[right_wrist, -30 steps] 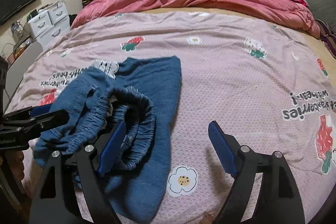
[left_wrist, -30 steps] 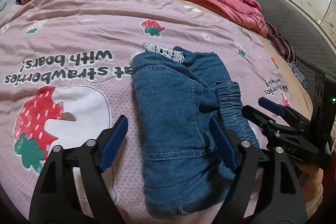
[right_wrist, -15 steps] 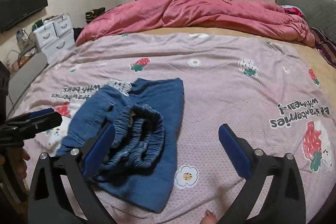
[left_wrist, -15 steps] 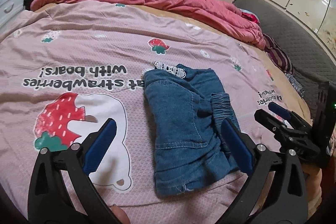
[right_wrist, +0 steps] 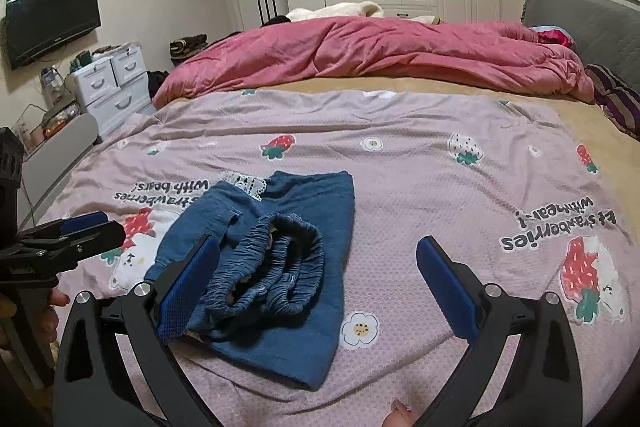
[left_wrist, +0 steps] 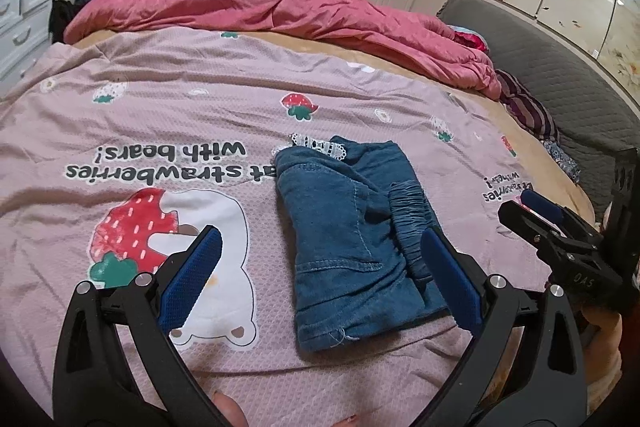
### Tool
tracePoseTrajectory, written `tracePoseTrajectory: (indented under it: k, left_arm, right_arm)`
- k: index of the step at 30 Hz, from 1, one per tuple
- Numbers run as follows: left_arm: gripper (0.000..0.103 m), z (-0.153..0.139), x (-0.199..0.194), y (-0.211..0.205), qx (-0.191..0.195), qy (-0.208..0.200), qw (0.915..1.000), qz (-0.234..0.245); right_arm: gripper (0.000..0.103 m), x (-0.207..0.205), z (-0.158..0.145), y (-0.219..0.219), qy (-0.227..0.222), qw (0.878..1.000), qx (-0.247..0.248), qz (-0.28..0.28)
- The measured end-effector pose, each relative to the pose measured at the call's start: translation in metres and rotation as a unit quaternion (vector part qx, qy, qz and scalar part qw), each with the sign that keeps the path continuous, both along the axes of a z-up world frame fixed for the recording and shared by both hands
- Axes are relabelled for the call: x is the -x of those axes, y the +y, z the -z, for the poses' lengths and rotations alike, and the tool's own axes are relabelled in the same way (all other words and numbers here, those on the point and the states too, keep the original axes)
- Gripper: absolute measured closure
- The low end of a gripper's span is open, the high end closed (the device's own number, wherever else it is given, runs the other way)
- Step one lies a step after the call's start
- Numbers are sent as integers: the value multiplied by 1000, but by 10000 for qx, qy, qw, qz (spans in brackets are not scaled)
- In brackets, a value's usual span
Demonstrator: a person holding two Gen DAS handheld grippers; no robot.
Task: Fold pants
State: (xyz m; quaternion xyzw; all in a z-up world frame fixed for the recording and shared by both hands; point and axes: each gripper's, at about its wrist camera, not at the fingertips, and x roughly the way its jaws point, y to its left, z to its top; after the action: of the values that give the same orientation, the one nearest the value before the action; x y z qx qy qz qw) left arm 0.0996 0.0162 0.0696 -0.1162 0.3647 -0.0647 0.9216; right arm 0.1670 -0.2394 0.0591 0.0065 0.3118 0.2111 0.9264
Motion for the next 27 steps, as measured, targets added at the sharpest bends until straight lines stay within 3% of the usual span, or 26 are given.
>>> tracePoseTrajectory:
  k: [16,27]
  left_arm:
    - [10,-3,39,-3,-12,-222,9997,-116]
    - [10,9,68,-15,-91,-253,9995,-184]
  right_arm:
    - [5,37,-7,-3,-325,9995,-2,-13]
    - [5,66,5,-8,-338,9994,34,-46]
